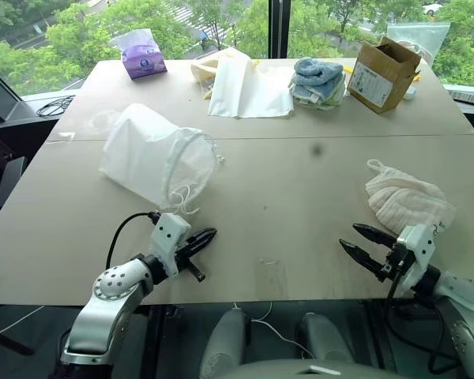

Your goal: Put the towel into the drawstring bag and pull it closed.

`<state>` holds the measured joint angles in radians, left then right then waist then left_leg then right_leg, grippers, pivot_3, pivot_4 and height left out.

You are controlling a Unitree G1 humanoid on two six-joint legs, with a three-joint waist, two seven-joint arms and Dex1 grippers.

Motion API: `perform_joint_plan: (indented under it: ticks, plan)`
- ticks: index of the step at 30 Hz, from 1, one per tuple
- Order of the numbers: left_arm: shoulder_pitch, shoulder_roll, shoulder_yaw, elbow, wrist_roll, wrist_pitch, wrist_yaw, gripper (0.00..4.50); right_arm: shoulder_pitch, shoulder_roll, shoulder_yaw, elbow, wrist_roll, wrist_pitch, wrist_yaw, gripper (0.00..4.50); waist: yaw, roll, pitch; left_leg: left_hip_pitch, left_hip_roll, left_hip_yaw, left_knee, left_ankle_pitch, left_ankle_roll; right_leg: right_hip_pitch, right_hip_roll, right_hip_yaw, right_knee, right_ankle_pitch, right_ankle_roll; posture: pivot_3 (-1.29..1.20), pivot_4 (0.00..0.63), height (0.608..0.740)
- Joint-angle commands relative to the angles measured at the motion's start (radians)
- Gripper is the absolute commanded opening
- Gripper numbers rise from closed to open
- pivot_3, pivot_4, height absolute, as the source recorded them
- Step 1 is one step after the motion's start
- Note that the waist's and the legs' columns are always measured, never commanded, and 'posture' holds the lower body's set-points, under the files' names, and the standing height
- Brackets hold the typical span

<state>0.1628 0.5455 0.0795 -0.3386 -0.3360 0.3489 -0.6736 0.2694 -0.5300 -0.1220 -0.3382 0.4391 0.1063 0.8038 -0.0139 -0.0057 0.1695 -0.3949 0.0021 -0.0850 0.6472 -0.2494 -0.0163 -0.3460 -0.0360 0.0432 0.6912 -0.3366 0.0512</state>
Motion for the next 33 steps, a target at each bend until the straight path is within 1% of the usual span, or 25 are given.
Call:
perform_joint_plan:
  ticks: [1, 13, 20, 24, 30, 32, 33]
  plan:
    - [0.019, 0.002, 0.028, -0.031, 0.003, -0.023, 0.01, 0.0, -0.01, -0.001, 0.004, -0.022, -0.004, -0.014, 0.007, 2.58, 0.0, 0.0, 0.0, 0.0, 0.0, 0.0, 0.0, 0.0, 0.0, 0.0, 0.0, 0.0, 0.0, 0.0, 0.0, 0.0, 0.15, 0.74]
    - [0.056, -0.004, 0.043, -0.06, 0.0, -0.053, 0.038, 0.0, -0.038, 0.0, 0.024, -0.021, -0.001, -0.002, 0.004, 2.58, -0.001, 0.0, 0.0, 0.0, 0.0, 0.0, 0.0, 0.0, 0.0, 0.0, 0.0, 0.0, 0.0, 0.0, 0.0, 0.0, 0.15, 0.74]
    - [0.015, -0.044, 0.055, -0.081, 0.022, -0.086, 0.108, 0.0, -0.042, 0.007, 0.038, -0.021, -0.008, -0.002, -0.003, 2.58, 0.001, 0.0, 0.0, 0.0, 0.0, 0.0, 0.0, 0.0, 0.0, 0.0, 0.0, 0.0, 0.0, 0.0, 0.0, 0.0, 0.15, 0.74]
    - [-0.03, -0.094, 0.043, -0.1, 0.08, -0.122, 0.197, 0.0, -0.054, 0.008, 0.044, -0.025, -0.009, -0.003, -0.006, 2.58, 0.001, 0.0, 0.0, 0.0, 0.0, 0.0, 0.0, 0.0, 0.0, 0.0, 0.0, 0.0, 0.0, 0.0, 0.0, 0.0, 0.15, 0.74]
    - [-0.083, -0.167, -0.002, -0.143, 0.218, -0.185, 0.328, 0.0, -0.084, 0.013, 0.058, -0.087, 0.072, 0.065, 0.008, 2.58, 0.0, -0.001, 0.0, 0.0, 0.0, 0.0, 0.0, 0.0, 0.0, 0.0, 0.001, -0.001, 0.0, 0.0, 0.0, 0.0, 0.15, 0.74]
    - [-0.077, -0.186, -0.014, -0.161, 0.253, -0.223, 0.355, 0.0, -0.096, 0.013, 0.06, -0.108, 0.104, 0.1, 0.002, 3.19, -0.001, -0.001, 0.0, 0.0, 0.0, 0.0, 0.0, 0.0, 0.0, 0.0, 0.001, -0.001, 0.0, 0.0, 0.0, 0.0, 0.15, 0.74]
    - [-0.074, -0.197, -0.017, -0.172, 0.261, -0.24, 0.363, 0.25, -0.101, 0.011, 0.063, -0.114, 0.103, 0.105, -0.001, 3.42, -0.001, -0.001, 0.0, 0.0, 0.0, 0.0, 0.0, 0.0, 0.0, 0.0, 0.001, -0.001, 0.0, 0.0, 0.0, 0.0, 0.15, 0.74]
